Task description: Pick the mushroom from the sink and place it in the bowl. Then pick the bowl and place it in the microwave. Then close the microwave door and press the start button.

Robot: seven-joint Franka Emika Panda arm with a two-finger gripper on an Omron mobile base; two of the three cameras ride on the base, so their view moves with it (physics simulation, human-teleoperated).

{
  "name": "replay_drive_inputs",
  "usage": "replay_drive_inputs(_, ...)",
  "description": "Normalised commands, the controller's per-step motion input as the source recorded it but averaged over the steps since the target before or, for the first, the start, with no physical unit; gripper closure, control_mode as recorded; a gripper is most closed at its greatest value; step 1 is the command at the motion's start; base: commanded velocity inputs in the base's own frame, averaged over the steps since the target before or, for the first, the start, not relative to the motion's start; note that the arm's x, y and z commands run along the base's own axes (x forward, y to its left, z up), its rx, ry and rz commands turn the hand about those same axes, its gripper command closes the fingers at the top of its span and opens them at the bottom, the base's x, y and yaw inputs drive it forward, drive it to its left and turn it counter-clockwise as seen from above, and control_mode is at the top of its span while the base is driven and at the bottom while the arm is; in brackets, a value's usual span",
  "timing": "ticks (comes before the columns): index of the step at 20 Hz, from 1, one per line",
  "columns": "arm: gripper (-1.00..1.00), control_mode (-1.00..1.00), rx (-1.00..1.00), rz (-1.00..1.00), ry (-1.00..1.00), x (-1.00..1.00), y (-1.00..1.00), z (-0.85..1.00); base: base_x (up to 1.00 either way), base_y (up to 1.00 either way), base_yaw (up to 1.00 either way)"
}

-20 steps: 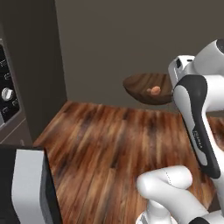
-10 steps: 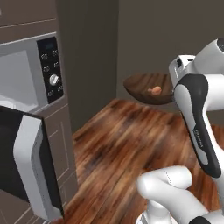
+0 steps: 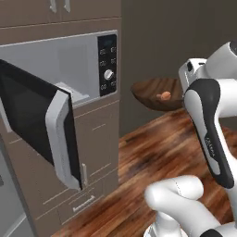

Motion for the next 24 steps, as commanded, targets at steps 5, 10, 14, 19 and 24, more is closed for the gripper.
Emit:
replay_drive_inputs(5, 1.00, 1.00, 0.00, 0.00, 0.00, 0.00, 0.00, 0.00, 0.03, 0.00, 0.52)
replay_drive_inputs(10, 1.00, 1.00, 0.00, 0.00, 0.00, 0.00, 0.00, 0.00, 0.30, 0.00, 0.40)
replay_drive_inputs(14, 1.00, 1.00, 0.00, 0.00, 0.00, 0.00, 0.00, 0.00, 0.69, 0.00, 0.28)
replay_drive_inputs(19, 1.00, 1.00, 0.00, 0.00, 0.00, 0.00, 0.00, 0.00, 0.60, 0.00, 0.26)
replay_drive_inputs(24, 1.00, 1.00, 0.00, 0.00, 0.00, 0.00, 0.00, 0.00, 0.40, -0.02, 0.29)
